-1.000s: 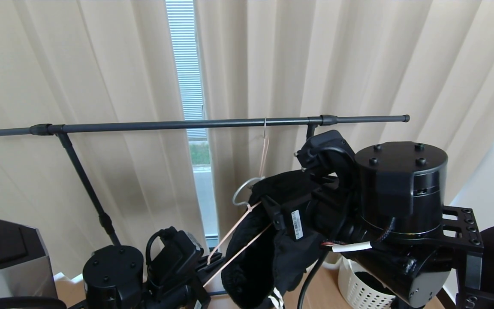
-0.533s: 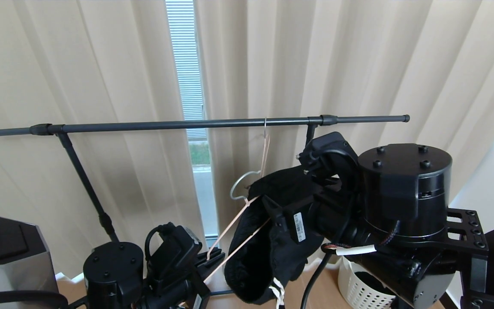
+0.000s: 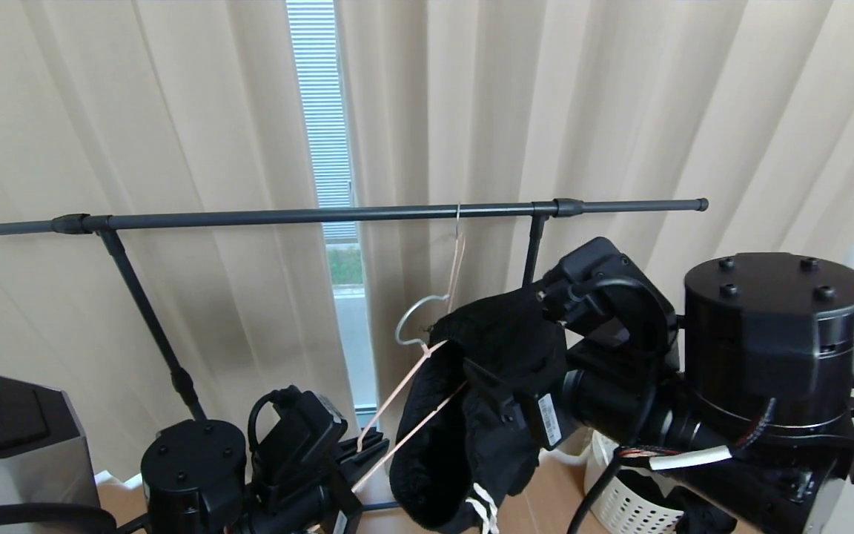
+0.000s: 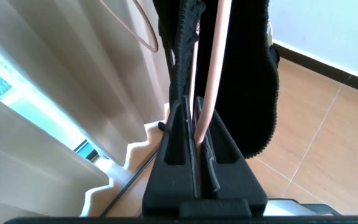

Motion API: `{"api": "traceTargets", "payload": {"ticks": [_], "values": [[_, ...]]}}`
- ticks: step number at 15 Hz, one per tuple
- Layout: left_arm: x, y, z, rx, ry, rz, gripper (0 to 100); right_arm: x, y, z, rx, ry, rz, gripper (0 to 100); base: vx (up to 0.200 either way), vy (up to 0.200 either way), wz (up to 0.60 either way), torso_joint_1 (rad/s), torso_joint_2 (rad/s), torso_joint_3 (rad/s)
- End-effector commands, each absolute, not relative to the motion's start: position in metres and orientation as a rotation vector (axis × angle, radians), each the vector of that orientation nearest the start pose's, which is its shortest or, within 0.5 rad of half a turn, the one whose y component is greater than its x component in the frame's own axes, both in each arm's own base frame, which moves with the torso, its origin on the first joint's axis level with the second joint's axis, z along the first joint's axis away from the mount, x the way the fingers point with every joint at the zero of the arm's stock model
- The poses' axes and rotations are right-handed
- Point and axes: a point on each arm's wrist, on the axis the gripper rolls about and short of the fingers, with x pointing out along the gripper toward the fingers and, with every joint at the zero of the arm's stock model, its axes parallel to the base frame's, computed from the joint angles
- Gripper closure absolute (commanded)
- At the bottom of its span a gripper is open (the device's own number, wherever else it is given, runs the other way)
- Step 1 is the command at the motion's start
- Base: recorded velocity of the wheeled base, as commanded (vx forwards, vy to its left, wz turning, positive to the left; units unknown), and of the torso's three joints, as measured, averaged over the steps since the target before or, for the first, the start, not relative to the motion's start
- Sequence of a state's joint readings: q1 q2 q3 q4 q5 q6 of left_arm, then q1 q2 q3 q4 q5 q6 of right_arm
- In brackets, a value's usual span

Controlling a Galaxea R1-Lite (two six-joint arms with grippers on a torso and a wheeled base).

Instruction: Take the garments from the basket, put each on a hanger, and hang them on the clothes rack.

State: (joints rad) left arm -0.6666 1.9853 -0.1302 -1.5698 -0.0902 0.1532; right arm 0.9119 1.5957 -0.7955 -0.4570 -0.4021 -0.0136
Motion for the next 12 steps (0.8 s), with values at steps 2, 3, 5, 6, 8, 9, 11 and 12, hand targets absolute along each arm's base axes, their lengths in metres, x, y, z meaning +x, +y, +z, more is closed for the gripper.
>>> {"api": "traceTargets", "payload": {"ticks": [2,3,5,6,8,9,11,12], "values": [[0.191,-0.146,0.057,0.224,0.230,-0.774,100,0.182,0.181,0.207,-0.240,0.232,0.551,0,0.000,0.000,0.00,0.000,0.00,0.000],[0.191,-0.143,0.056,0.224,0.236,-0.790,100,0.185,0.170,0.210,-0.279,0.216,0.586,0,0.000,0.000,0.00,0.000,0.00,0.000],[0.189,-0.140,0.054,0.225,0.247,-0.811,100,0.198,0.145,0.214,-0.378,0.232,0.636,0,0.000,0.000,0.00,0.000,0.00,0.000],[0.189,-0.140,0.054,0.225,0.247,-0.811,100,0.198,0.145,0.214,-0.378,0.232,0.636,0,0.000,0.000,0.00,0.000,0.00,0.000],[0.187,-0.138,0.051,0.243,0.260,-0.817,100,0.214,0.105,0.232,-0.483,0.323,0.808,0,0.000,0.000,0.00,0.000,0.00,0.000],[0.186,-0.138,0.050,0.253,0.264,-0.820,100,0.217,0.101,0.237,-0.514,0.348,0.853,0,0.000,0.000,0.00,0.000,0.00,0.000],[0.181,-0.135,0.046,0.289,0.280,-0.868,100,0.230,0.088,0.240,-0.595,0.405,0.993,0,0.000,0.000,0.00,0.000,0.00,0.000],[0.178,-0.134,0.045,0.301,0.283,-0.885,100,0.237,0.085,0.238,-0.632,0.422,1.060,0,0.000,0.000,0.00,0.000,0.00,0.000]]}}
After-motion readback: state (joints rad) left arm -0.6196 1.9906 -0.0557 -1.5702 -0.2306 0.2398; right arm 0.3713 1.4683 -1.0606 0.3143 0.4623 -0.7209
